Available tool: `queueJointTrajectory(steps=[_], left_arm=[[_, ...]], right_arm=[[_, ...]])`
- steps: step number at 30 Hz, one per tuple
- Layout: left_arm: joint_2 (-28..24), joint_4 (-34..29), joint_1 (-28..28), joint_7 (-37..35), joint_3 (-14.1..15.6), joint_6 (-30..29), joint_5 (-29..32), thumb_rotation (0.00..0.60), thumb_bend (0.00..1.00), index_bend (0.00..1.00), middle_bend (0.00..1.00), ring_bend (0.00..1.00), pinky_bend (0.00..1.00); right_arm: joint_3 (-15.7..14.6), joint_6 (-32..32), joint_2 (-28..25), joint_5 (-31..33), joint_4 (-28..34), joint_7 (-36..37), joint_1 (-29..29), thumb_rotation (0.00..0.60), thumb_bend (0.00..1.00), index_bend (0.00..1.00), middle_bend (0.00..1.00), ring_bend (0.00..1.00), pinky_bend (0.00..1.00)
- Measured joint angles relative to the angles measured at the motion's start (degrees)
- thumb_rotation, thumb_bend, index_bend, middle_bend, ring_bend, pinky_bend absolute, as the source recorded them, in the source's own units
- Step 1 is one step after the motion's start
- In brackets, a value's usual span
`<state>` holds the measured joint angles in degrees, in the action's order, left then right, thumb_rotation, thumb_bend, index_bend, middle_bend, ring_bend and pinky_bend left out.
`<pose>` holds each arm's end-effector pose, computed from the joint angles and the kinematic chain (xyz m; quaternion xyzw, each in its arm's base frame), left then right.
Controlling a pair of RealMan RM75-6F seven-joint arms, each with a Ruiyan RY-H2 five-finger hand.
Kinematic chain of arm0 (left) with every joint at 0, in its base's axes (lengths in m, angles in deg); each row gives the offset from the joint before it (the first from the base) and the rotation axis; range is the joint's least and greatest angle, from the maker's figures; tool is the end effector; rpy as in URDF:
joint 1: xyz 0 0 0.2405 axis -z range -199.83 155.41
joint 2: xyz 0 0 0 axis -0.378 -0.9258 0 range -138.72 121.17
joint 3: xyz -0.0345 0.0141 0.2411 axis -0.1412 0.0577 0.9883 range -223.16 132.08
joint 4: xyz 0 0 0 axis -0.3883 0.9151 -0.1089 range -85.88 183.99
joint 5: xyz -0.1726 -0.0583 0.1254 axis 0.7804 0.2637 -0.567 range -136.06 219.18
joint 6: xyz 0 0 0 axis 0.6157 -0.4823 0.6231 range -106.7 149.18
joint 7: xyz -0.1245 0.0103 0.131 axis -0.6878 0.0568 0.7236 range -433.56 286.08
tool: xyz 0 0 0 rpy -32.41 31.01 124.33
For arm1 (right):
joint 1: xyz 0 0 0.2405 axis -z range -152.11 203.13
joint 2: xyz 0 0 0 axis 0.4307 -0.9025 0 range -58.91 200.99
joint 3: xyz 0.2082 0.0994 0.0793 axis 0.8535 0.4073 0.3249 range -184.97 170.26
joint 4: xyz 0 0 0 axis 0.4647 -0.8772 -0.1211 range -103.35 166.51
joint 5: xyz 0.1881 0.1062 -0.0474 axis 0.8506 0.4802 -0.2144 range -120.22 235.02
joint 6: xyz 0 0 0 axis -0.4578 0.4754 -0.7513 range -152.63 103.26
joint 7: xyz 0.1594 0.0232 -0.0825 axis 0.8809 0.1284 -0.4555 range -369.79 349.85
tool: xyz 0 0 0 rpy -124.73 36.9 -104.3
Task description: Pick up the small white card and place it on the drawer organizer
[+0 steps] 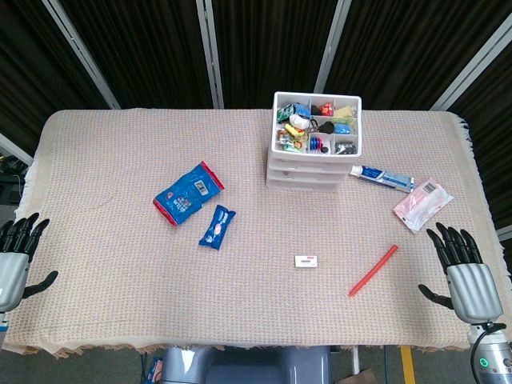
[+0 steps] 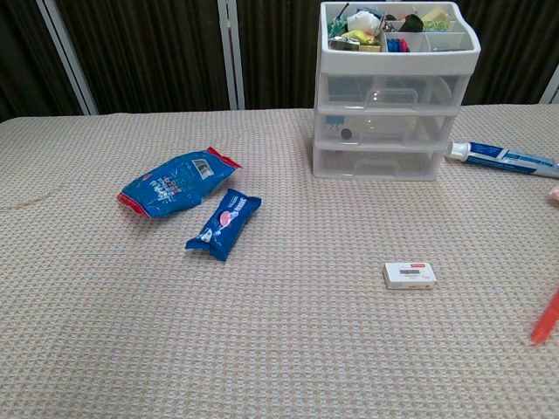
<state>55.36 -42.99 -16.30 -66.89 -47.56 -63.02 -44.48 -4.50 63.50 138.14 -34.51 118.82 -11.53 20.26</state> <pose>-0.3036 0.2205 0.1389 -0.6263 -0.3518 -0.3498 0.6013 -0.2950 -0.2198 0.1369 0.6251 -0.3282 0.4062 0.5801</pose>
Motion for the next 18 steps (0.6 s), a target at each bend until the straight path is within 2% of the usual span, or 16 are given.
queueJointTrajectory(steps=[18], left_arm=[[0.05, 0.10, 0.03, -0.28, -0.05, 0.02, 0.11, 0.600, 0.24, 0.07, 0.00, 0.00, 0.00]], right_arm=[[-0.20, -0.18, 0.16, -0.47, -0.42, 0.11, -0.26, 0.600, 0.03, 0.08, 0.00, 0.00, 0.00]])
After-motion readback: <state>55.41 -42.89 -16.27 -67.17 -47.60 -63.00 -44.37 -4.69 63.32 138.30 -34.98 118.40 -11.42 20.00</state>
